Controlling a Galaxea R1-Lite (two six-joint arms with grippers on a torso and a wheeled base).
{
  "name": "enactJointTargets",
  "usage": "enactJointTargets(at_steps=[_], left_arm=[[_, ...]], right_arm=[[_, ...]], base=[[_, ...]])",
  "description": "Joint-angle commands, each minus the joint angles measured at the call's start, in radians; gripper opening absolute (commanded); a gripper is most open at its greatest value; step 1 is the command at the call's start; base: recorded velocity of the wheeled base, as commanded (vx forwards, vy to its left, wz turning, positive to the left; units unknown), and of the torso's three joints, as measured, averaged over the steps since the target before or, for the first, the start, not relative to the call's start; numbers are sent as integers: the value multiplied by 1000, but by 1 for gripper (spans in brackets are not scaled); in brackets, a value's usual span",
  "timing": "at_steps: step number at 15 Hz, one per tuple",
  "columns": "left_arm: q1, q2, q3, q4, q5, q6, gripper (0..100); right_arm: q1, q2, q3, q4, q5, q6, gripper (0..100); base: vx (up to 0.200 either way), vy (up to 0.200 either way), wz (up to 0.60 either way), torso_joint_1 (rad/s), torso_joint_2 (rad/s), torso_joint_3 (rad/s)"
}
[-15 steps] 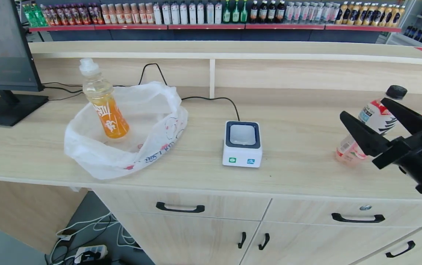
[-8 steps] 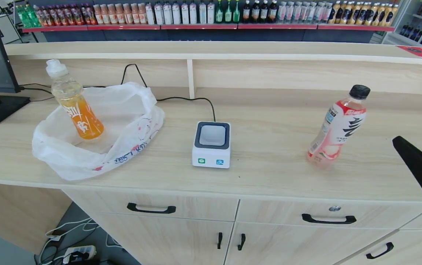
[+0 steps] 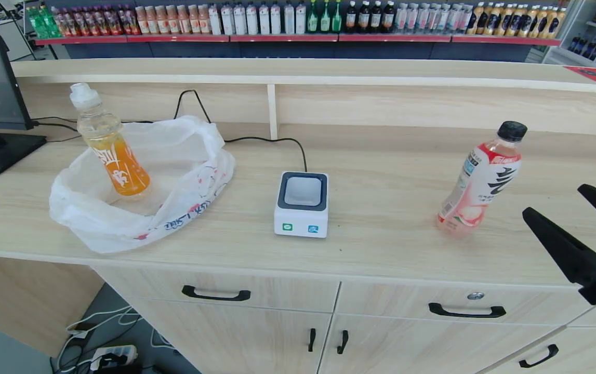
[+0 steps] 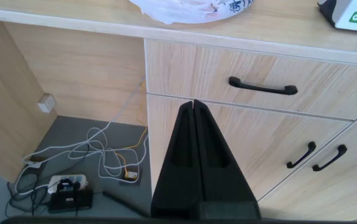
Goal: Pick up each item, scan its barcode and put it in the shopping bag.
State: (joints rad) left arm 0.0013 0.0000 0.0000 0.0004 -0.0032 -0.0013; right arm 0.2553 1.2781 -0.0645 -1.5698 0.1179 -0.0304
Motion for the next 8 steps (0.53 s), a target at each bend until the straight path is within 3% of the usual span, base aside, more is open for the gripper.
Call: enactJointTargets(at_steps=[1, 3, 8], left_arm=[[0, 0, 0, 0, 0, 0, 0], [0, 0, 0, 0, 0, 0, 0], [0, 0, 0, 0, 0, 0, 0]], right_arm=[[-2, 67, -8, -1, -1, 26, 100], [-4, 116, -11, -1, -18, 40, 100], [-4, 191, -26, -1, -18, 41, 100]], base=[[0, 0, 0, 0, 0, 0], [0, 0, 0, 0, 0, 0], [0, -200, 0, 5, 4, 1]])
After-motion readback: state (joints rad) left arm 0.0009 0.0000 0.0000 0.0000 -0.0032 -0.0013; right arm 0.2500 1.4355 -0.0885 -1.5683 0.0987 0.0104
